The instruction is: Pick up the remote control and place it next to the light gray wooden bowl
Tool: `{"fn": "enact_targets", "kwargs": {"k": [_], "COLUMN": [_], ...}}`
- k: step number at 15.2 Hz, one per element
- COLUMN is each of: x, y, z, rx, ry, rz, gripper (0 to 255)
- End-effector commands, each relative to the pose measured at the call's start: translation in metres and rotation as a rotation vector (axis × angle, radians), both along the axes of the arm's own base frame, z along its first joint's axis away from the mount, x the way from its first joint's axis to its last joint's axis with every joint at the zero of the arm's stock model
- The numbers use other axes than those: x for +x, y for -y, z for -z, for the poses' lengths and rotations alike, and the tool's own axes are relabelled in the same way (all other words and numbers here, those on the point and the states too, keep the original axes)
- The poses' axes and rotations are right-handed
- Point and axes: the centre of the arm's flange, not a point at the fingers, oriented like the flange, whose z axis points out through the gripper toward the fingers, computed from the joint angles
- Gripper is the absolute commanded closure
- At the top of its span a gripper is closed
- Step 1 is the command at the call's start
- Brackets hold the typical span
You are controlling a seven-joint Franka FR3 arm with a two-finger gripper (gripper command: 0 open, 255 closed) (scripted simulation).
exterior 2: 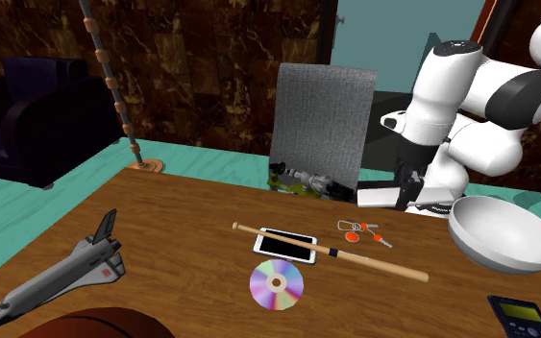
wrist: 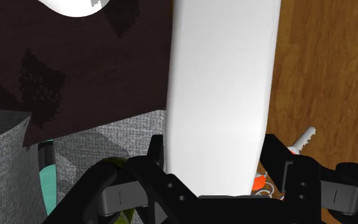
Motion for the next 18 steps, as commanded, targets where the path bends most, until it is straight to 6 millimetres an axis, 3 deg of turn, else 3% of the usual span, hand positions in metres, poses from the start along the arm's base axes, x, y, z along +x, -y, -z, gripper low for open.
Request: {"fn": "enact_targets", "kwargs": {"k": [1, 9, 17, 18], "x": [0.0, 0.0, 0.0, 0.0], "y": [-0.001, -0.001, -0.001, -0.001], "z": [0.012, 0.052, 0.052, 0.052], "rx": [0.0, 0.0, 0.0, 0.0], "ry": [0.0, 0.0, 0.0, 0.0], "rz": [0.0, 0.0, 0.0, 0.0], "gripper": [255, 255, 255, 0]}}
